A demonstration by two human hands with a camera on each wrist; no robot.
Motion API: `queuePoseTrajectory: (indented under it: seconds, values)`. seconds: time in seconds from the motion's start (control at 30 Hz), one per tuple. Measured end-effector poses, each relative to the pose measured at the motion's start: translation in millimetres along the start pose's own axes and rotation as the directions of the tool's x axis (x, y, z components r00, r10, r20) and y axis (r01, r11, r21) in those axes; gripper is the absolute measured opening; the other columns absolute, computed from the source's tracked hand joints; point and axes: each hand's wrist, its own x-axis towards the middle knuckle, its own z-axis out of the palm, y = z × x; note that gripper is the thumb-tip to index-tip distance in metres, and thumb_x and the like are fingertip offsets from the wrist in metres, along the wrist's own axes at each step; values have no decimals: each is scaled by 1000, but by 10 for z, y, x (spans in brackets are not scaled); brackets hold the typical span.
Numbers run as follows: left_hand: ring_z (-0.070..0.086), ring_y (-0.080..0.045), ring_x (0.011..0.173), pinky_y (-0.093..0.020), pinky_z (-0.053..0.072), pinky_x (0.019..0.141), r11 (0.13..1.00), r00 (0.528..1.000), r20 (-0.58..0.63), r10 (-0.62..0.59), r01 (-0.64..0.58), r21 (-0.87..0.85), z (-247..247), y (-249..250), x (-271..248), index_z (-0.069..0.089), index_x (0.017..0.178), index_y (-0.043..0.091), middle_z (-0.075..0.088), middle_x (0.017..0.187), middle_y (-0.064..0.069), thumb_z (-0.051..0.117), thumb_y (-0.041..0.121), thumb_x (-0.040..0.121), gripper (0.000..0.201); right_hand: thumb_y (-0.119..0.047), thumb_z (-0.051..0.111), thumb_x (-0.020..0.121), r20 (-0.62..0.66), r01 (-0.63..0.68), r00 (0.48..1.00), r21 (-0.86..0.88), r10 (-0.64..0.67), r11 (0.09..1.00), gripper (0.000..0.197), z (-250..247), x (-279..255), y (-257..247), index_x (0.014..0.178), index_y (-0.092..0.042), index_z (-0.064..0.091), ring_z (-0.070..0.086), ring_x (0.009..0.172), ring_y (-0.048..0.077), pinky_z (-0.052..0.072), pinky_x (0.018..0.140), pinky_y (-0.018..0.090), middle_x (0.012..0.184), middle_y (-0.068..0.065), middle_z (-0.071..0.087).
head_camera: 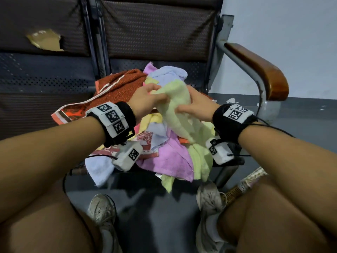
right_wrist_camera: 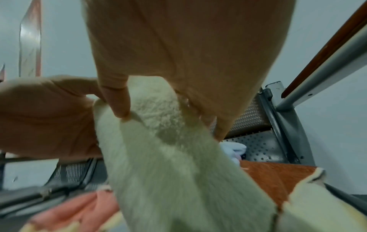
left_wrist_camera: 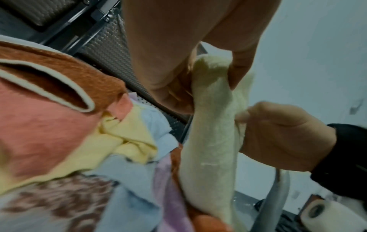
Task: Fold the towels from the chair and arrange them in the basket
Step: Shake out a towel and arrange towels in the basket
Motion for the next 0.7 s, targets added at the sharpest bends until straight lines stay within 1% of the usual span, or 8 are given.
queuePoseTrajectory:
  seconds: [0.1,0.17,0.27,0.3,0.37,0.47,0.57,0.7]
  values:
    - [61,-16,77,-29,50,68,992,994,40,98,-94,-89,139,240,-159,64,88,20,63,87,-3,69,5,76,20,-27,77,71,-77,0,997,136,11,991,34,-65,-209,-234,104,-26,71,72,89,10,59,83,33,97,-3,76]
    - [62,-13,78,-26,49,64,985,994,55,99,-90,-150,228,334,-236,61,103,17,65,94,-2,67,8,83,23,-31,81,74,-129,-31,990,203,58,979,33,-163,-351,-255,104,-20,74,74,89,12,60,85,38,97,-3,77]
    - [68,-16,96,-30,54,82,998,978,208,-8,19,-53,433,271,-347,54,128,15,71,114,-3,73,18,85,47,-24,77,84,-173,-18,979,451,108,892,29,-395,-581,-166,110,-13,72,74,95,17,61,79,33,103,1,77]
    - [69,-19,102,-33,55,89,999,956,289,-45,43,14,544,197,-385,55,129,13,71,118,-5,74,16,85,49,-23,75,87,-183,-26,973,519,140,854,28,-495,-670,-104,112,-11,71,74,97,18,61,80,33,106,3,77]
    - [70,-22,105,-32,57,89,993,890,447,-89,45,108,830,43,-457,63,122,10,73,116,-7,72,10,86,37,-23,70,91,-175,-77,961,571,213,817,31,-722,-878,102,119,-11,67,72,102,21,60,88,38,112,4,75]
    - [72,-19,101,-32,58,87,986,815,564,-129,44,162,1421,-103,-470,67,111,17,75,111,-2,71,9,87,26,-22,66,90,-148,-153,940,621,307,769,35,-1103,-1316,601,123,-11,64,71,106,23,60,81,35,116,5,74]
    - [70,-22,107,-37,56,94,971,705,676,-213,79,224,2200,-260,-431,64,122,13,72,118,-3,70,10,89,34,-21,68,83,-233,-218,856,648,462,730,32,-1434,-1888,1219,114,-13,68,73,101,20,59,76,31,111,4,75]
    - [69,-32,104,-44,54,95,906,621,666,-414,207,370,3304,-644,-480,60,127,1,69,119,-13,65,9,89,39,-21,70,85,-295,-311,664,726,687,613,29,-1586,-2679,2179,112,-11,67,74,91,17,59,71,30,100,0,77]
